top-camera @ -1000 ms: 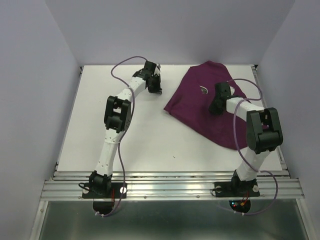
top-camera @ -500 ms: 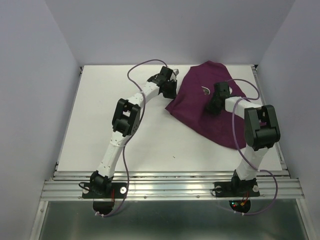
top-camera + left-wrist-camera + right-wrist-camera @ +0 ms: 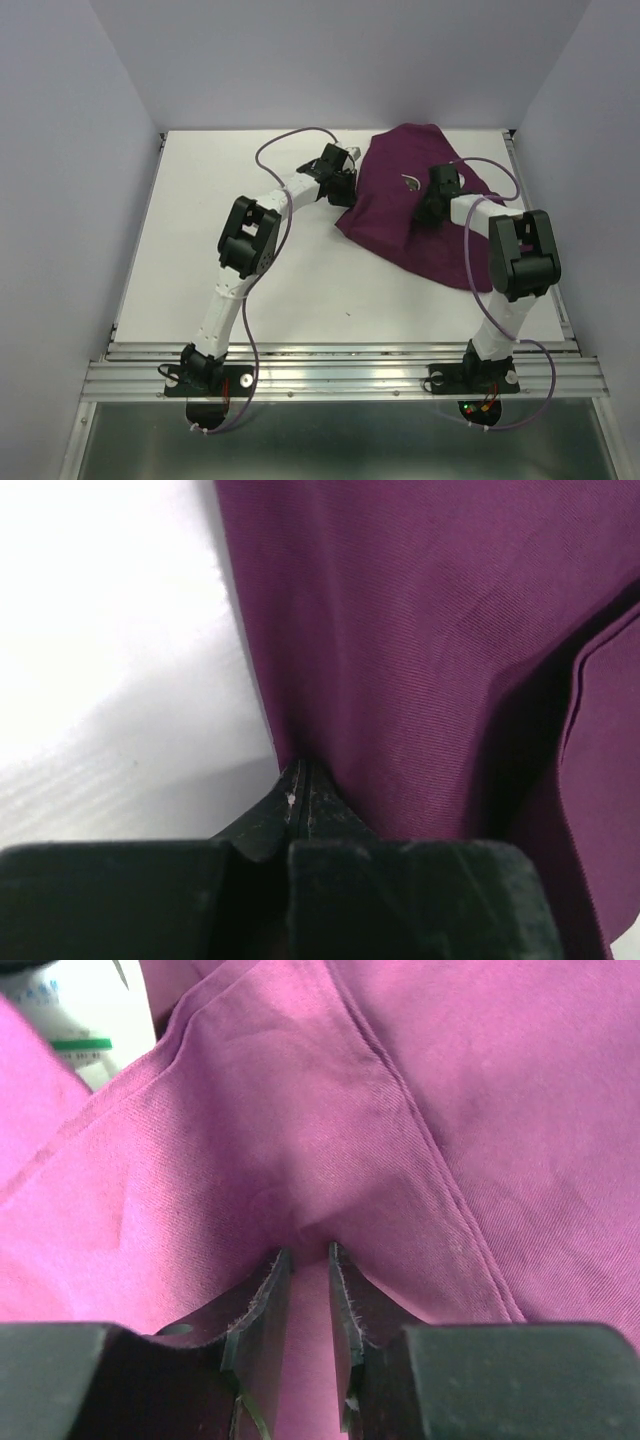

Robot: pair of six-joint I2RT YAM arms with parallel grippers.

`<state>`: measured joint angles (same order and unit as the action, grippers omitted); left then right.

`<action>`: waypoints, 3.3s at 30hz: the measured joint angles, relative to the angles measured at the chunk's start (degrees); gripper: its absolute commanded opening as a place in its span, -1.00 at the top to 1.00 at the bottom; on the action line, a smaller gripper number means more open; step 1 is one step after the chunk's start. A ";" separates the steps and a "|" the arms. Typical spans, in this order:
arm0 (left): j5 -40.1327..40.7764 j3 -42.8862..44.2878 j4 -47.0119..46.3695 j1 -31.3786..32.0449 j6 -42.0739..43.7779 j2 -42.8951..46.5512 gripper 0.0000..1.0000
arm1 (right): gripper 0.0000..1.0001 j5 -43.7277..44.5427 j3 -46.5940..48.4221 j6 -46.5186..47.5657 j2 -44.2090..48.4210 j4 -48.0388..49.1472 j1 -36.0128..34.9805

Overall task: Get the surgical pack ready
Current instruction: Pack the surgical kit at the center of the board.

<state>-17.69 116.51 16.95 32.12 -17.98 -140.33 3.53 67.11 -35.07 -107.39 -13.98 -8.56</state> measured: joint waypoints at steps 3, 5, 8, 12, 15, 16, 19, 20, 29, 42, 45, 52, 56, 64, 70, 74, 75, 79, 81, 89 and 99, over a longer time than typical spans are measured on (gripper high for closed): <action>0.63 -5.14 -1.62 0.70 -0.15 2.97 1.00 | 0.44 -0.85 -0.90 0.83 0.15 1.73 0.15; 1.20 -8.28 -2.16 1.20 -0.33 5.05 1.00 | 0.45 -1.95 -2.14 1.27 0.63 3.48 0.44; 1.64 -13.73 -3.74 1.86 -0.85 8.22 1.00 | 0.45 -3.26 -3.63 1.90 1.33 5.42 0.81; 2.21 -19.54 -4.09 2.91 -1.22 12.09 1.00 | 0.46 -3.85 -4.33 2.49 1.75 6.03 0.68; 2.89 -23.04 -4.04 3.56 -1.42 14.53 1.00 | 0.46 -3.74 -5.05 2.62 2.23 6.25 -0.22; 3.06 -24.13 -4.00 3.67 -1.49 15.30 1.00 | 0.46 -3.67 -5.51 2.58 2.49 6.45 -0.52; 4.15 -28.50 -4.37 3.89 -1.68 18.16 1.00 | 0.46 -3.37 -7.45 2.19 3.96 6.93 -2.19; 4.83 -30.23 -4.59 4.00 -1.75 19.21 1.00 | 0.46 -3.34 -8.07 1.81 4.35 7.21 -2.73; 8.59 -44.48 -4.59 5.44 -2.47 30.01 1.00 | 0.46 -3.67 -16.04 -1.68 10.73 8.41 -8.72; 25.07 -43.21 7.58 6.62 -3.10 39.65 0.40 | 0.33 3.26 -15.98 -0.46 17.99 -3.17 -10.64; 27.36 -43.21 10.21 6.36 -3.58 43.30 1.00 | 0.33 4.87 -14.93 0.79 19.78 -4.46 -10.08; 17.81 -46.31 9.22 6.34 -3.10 56.04 1.00 | 0.34 6.97 -13.29 3.69 21.97 -6.58 -7.91; 6.03 -49.92 5.16 7.04 -1.92 59.78 1.00 | 0.34 6.43 -11.54 4.31 20.06 -7.15 -7.91; -0.90 -50.42 2.32 12.26 0.63 52.02 1.00 | 0.16 5.22 -10.05 5.31 17.40 -7.28 -7.91; 4.66 -50.36 2.25 12.02 0.79 47.25 1.00 | -0.14 6.08 -8.33 8.15 14.45 -8.17 -7.91; 7.43 -49.94 2.08 11.91 0.72 44.83 1.00 | -0.15 5.95 -3.30 12.22 9.20 -8.96 -7.91; 7.82 -49.94 2.03 11.91 0.63 44.57 1.00 | -0.16 5.73 -1.97 13.14 7.87 -8.85 -7.89; 9.53 -49.35 1.97 11.91 -0.13 43.76 1.00 | -0.16 3.87 2.60 16.70 3.80 -9.07 -7.50; 10.38 -49.05 1.70 11.91 -0.59 43.30 1.00 | -0.15 2.05 4.20 17.94 2.82 -9.18 -7.02; 12.31 -48.98 1.42 11.65 -1.51 43.08 1.00 | -0.15 -9.27 8.07 21.38 -1.25 -7.96 -2.78; 12.41 -48.98 0.79 11.65 -1.64 42.23 1.00 | 0.03 -18.73 8.07 22.25 -4.17 -6.84 -1.27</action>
<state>-5.28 67.53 17.74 43.77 -19.62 -98.10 -15.20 75.18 -12.82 -111.57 -20.82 -9.82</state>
